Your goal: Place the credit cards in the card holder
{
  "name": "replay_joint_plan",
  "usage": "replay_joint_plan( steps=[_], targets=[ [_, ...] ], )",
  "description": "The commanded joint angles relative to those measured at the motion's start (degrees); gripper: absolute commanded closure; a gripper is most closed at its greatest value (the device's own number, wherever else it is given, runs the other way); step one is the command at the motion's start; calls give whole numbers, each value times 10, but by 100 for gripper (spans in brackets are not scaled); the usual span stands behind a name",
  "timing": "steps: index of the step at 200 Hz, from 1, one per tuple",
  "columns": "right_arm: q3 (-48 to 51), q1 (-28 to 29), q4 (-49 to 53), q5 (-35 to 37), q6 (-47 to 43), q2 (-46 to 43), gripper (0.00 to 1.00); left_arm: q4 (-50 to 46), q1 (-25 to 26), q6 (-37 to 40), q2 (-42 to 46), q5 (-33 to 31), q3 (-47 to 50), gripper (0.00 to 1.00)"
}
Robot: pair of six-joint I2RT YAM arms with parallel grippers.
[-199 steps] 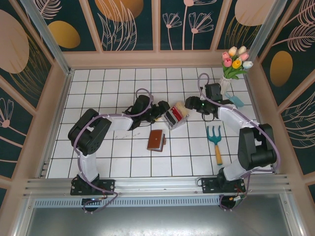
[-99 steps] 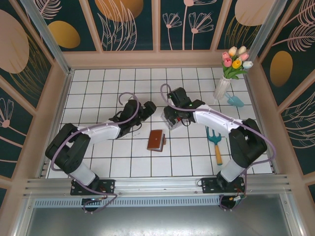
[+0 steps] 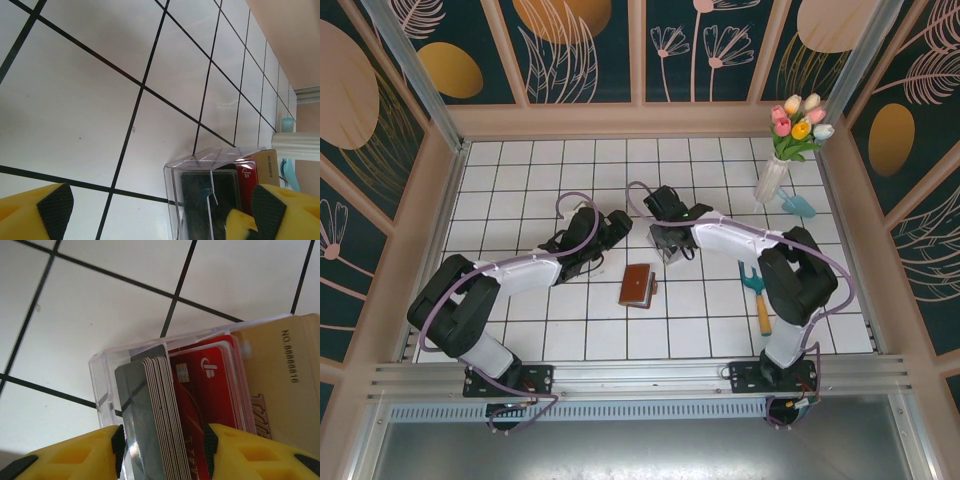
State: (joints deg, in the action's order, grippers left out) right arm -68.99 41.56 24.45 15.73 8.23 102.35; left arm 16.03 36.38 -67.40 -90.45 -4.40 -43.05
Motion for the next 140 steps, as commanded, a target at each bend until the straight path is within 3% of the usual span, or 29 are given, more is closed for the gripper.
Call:
replay_joint_plan(
  steps=[1, 56, 140],
  targets=[
    [-17, 10, 23, 43, -10, 17, 52, -4, -3, -4, 3, -1, 2, 6],
    [-23, 28, 27, 129, -20, 39, 52, -7, -3, -3, 2, 2, 2, 6],
    [-25, 29, 29, 157, -33, 17, 58, -11, -3, 2, -16, 15, -12, 6]
  ],
)
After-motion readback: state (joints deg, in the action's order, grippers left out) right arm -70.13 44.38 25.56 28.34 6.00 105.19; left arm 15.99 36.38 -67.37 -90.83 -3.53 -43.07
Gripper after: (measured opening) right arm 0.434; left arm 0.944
